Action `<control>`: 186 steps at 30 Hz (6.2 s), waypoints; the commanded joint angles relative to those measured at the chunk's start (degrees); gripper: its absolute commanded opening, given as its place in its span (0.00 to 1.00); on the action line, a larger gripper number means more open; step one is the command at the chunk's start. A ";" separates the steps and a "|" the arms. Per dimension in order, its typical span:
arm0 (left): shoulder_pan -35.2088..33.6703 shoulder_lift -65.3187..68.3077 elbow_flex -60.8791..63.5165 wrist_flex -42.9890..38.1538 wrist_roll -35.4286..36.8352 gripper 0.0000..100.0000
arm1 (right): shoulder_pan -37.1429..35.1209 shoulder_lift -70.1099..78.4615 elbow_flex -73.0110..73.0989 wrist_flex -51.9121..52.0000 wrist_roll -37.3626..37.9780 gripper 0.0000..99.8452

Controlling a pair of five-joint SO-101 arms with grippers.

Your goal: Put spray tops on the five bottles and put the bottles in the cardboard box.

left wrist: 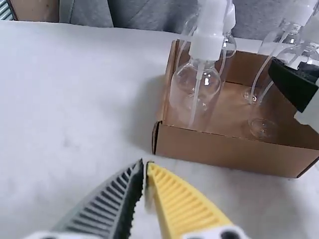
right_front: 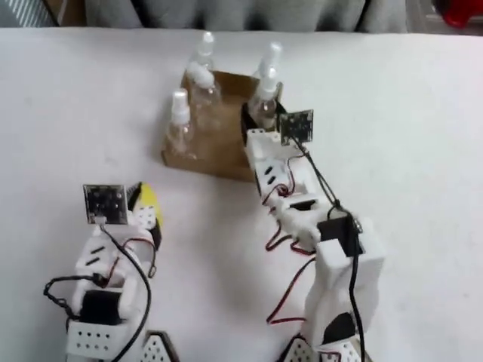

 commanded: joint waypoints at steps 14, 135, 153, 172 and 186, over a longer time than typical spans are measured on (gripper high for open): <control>-0.84 0.75 -0.18 -1.14 -0.79 0.02 | 0.48 5.93 -2.37 -10.42 0.09 0.02; -1.71 0.75 -0.18 0.44 -3.78 0.02 | -1.01 -5.85 0.79 -5.49 10.20 0.29; -1.54 0.75 -0.18 0.44 -4.04 0.02 | -4.88 -21.76 11.08 -5.14 3.34 0.29; -1.54 0.75 -0.18 0.44 -4.13 0.02 | -4.09 -65.19 31.65 16.92 3.43 0.05; -1.71 0.75 -0.18 0.44 -4.13 0.02 | 9.19 -106.86 46.51 49.01 3.43 0.02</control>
